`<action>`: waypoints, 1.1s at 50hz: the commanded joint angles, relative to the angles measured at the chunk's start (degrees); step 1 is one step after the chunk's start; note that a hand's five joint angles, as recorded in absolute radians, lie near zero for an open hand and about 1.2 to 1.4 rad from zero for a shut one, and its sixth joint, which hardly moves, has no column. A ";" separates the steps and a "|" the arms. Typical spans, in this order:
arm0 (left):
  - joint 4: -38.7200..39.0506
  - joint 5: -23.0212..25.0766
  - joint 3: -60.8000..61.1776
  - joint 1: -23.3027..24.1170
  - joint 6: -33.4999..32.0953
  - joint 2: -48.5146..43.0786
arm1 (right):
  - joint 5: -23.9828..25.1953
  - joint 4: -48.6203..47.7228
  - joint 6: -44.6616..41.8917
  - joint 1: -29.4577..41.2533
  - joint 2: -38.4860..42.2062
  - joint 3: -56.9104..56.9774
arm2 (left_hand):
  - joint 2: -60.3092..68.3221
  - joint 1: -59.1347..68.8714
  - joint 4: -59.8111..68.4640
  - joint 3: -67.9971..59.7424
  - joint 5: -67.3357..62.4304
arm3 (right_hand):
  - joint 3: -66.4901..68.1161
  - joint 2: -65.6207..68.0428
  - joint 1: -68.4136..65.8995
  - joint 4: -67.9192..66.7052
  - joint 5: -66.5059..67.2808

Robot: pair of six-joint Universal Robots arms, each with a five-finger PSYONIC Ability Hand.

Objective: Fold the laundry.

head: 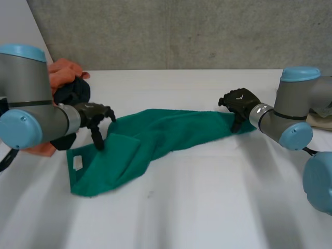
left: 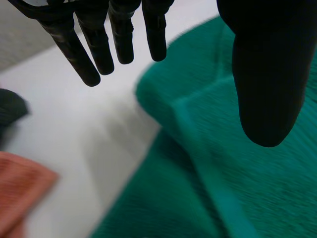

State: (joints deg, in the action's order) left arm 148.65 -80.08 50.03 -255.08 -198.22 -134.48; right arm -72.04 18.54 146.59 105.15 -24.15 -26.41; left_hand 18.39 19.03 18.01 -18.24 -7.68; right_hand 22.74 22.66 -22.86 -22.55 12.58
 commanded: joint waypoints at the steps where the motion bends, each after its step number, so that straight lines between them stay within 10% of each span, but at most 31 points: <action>1: 0.31 1.86 1.56 2.04 -0.59 -1.23 | 1.90 0.62 0.01 -0.82 0.16 -1.53 | 2.25 1.61 2.63 -2.39 -2.96 | 33.59 33.67 -33.47 -33.77 33.75; 4: 1.99 0.81 1.74 2.48 -1.11 -1.58 | 2.61 0.71 0.10 -1.00 -0.28 -2.68 | 3.59 2.95 3.97 -3.74 -4.31 | 55.51 55.59 -55.39 -55.70 55.67; 12: 4.45 -1.74 1.39 3.71 -4.80 -4.30 | 2.96 -0.69 -0.08 -1.70 -3.71 -7.34 | 17.20 16.56 17.58 -17.35 -17.91 | 57.26 57.34 -57.14 -57.45 57.42; 18: 8.84 -3.50 -0.01 5.29 -8.14 -6.23 | 2.70 -4.73 -0.87 -1.26 -6.34 -11.12 | 61.56 60.92 61.94 -61.71 -62.27 | 57.26 57.34 -57.14 -57.45 57.42; 30: 25.97 -8.07 -12.92 5.65 -20.01 -8.70 | -0.64 -21.77 -0.17 0.32 -9.42 -10.60 | 61.61 60.97 61.99 -61.76 -62.32 | 57.26 57.34 -57.14 -57.45 57.42; 41: 59.02 -13.17 -13.04 1.17 -4.21 8.95 | -9.70 -61.07 13.27 0.06 -20.57 -14.45 | 61.61 60.97 61.99 -61.76 -62.32 | 57.26 57.34 -57.14 -57.45 57.42; 55: 55.08 -10.89 17.01 -1.74 3.10 17.14 | 2.69 -43.60 11.88 -3.63 -28.14 -34.48 | 61.61 60.97 61.99 -61.76 -62.32 | 57.26 57.34 -57.14 -57.45 57.42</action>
State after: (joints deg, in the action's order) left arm 206.27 -92.23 54.00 -256.40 -196.92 -118.61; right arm -75.28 -35.30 160.39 103.37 -49.81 -50.42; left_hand 68.34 66.79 68.49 -68.01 -55.90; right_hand 68.15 67.47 -63.94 -68.60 57.15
